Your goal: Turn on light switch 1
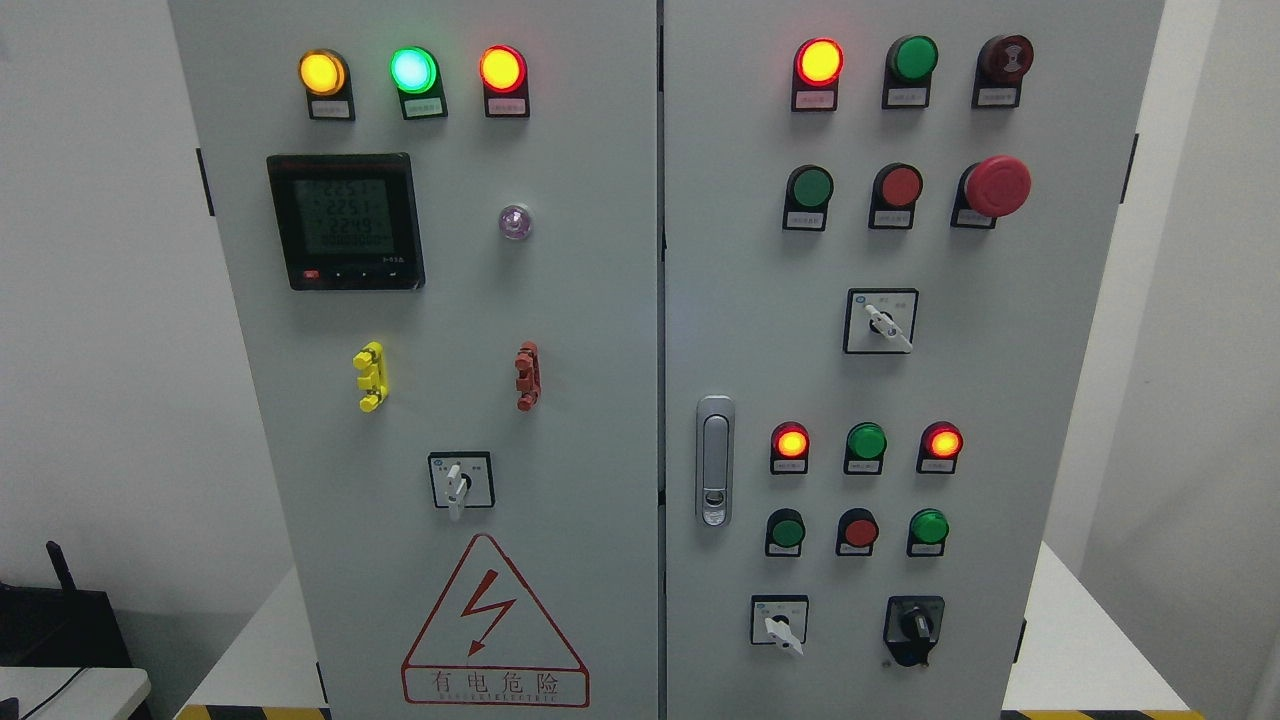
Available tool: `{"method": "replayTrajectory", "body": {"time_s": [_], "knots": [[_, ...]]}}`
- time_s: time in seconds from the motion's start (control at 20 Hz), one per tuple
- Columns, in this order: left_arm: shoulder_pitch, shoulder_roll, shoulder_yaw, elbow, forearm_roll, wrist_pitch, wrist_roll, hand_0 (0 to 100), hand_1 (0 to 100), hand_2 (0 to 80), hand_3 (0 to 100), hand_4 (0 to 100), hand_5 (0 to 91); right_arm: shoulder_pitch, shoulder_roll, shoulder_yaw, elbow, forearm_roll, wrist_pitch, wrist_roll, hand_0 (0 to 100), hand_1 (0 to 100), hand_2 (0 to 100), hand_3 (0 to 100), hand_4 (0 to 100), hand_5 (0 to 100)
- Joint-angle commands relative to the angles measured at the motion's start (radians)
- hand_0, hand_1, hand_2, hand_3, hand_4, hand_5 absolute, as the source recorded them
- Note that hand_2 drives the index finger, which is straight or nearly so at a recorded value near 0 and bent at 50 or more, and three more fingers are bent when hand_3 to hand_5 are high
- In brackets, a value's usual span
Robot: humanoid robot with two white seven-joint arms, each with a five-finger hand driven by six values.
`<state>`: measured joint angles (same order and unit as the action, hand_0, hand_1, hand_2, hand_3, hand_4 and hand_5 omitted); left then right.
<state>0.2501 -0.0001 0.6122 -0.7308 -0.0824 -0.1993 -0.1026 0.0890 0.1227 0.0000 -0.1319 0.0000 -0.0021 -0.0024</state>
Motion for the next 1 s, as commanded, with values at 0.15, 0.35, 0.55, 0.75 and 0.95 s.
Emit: {"method": "replayTrajectory", "body": {"time_s": [0.15,0.35,0.55,0.75,0.95], "knots": [[0.021,0.005,0.221,-0.593,0.003,-0.028,-0.008,47,6,18.1,39,46,12.6,0.0,0.0,0.02,0.0,-0.026,0.001,0.001,12,39,0,0,0,0],[0.02,0.046,0.224,-0.679,0.006,-0.029,-0.081,49,1,27.9,50,58,26.2,0.0,0.0,0.02,0.0,-0.026,0.001,0.001,12,39,0,0,0,0],[0.006,0.048,0.222,-0.774,0.009,-0.038,-0.166,42,0,35.0,55,65,36.1,0.0,0.0,0.02,0.0,-0.026,0.001,0.001,12,39,0,0,0,0],[-0.022,0.048,0.212,-0.814,0.007,-0.15,-0.183,34,0,38.2,61,70,46.6,0.0,0.0,0.02,0.0,-0.026,0.001,0.001,12,39,0,0,0,0],[-0.028,0.06,0.153,-0.871,0.007,-0.175,-0.187,30,6,40.4,63,71,52.2,0.0,0.0,0.02,0.0,-0.026,0.001,0.001,12,39,0,0,0,0]]}}
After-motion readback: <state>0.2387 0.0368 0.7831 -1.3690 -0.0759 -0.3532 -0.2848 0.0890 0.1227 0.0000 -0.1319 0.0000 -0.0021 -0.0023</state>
